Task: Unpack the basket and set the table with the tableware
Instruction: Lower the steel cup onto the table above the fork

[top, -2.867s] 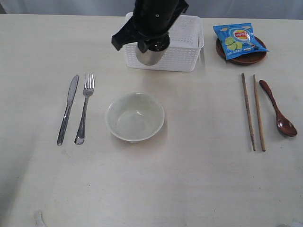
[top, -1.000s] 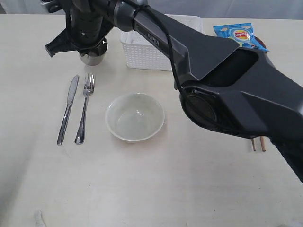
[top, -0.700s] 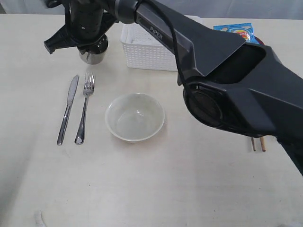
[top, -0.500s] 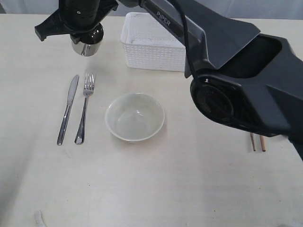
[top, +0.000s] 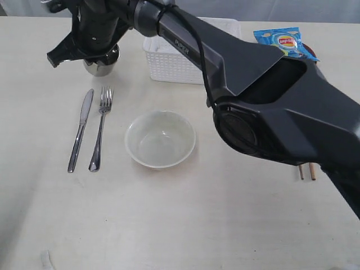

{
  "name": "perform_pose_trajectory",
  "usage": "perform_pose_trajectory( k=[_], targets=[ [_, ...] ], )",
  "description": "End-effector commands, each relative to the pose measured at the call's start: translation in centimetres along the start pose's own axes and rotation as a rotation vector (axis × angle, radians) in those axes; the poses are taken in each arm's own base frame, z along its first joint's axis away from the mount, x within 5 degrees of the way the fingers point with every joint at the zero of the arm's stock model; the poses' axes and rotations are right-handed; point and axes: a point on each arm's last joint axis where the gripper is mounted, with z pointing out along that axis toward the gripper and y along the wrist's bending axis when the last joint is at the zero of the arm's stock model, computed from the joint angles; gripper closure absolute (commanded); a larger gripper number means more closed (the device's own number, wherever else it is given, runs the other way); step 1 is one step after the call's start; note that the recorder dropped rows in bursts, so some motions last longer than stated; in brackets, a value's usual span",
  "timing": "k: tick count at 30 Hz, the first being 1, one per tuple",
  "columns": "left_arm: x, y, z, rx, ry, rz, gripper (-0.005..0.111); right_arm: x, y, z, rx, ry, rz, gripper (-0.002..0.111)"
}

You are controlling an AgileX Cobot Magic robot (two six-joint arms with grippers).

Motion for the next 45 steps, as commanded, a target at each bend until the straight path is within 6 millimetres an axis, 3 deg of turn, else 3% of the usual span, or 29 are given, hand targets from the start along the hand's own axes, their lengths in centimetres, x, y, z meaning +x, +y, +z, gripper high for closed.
perform_pose_trajectory(
  k=[1,37,40,45],
  targets=[
    [0.1,0.0,0.0,0.005,-0.002,0.003,0.107,-0.1,-0.7,0.3,0.049,-0.017,-0.034,0.109],
    [0.1,0.0,0.0,0.004,-0.002,0.006,0.107,0.8,-0.6,2.4,0.039,0.012,-0.004,0.108],
    [0.1,0.0,0.0,0.004,-0.002,0.006,0.107,0.8,-0.6,2.2,0.039,0.009,-0.003,0.1],
    [0.1,0.0,0.0,0.004,-0.002,0.006,0.107,0.5,-0.6,2.0,0.038,-0.019,-0.004,0.073]
  ],
)
